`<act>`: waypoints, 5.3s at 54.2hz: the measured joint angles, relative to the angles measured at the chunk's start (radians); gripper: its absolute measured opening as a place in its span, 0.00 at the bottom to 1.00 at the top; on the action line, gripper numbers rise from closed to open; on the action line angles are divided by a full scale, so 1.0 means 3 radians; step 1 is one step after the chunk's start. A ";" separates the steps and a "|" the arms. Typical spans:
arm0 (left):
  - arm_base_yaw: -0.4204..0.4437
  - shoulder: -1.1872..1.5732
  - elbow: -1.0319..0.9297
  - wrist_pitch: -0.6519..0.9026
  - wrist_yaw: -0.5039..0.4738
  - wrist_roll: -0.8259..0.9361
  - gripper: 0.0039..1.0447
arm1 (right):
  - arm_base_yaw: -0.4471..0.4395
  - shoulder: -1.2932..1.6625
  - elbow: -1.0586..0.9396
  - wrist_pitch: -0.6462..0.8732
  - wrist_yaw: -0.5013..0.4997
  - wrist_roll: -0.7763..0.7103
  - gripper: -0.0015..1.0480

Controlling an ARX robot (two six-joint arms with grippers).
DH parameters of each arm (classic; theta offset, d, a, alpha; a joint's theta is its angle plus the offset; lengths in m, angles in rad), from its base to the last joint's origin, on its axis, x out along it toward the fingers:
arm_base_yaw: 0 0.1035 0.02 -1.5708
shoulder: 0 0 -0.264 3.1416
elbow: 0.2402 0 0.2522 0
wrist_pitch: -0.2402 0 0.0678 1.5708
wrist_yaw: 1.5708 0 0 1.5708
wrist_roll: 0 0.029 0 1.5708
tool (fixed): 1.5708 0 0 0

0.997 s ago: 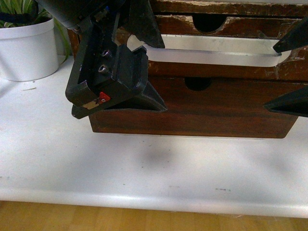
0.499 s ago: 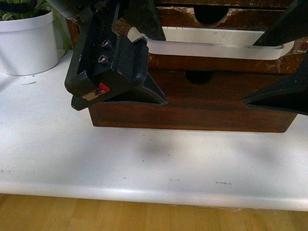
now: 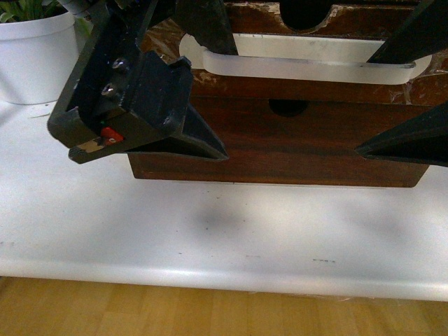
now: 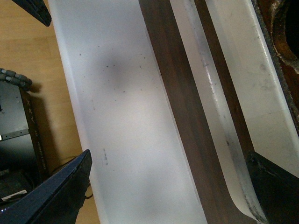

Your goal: Open drawer

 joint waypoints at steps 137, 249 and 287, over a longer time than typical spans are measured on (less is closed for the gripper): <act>0.1429 -0.2932 -0.2964 0.2778 -0.0619 -0.3479 0.94 | -0.0212 -0.3651 -0.2605 0.2132 0.1442 0.2164 0.91; 0.1445 -0.5361 -0.4274 0.2280 -0.1086 -0.4131 0.04 | -0.0837 -0.4828 -0.3628 0.1971 0.1559 0.3255 0.01; 0.1445 -0.5361 -0.4274 0.2280 -0.1086 -0.4129 0.94 | -0.0837 -0.4828 -0.3628 0.1971 0.1559 0.3258 0.91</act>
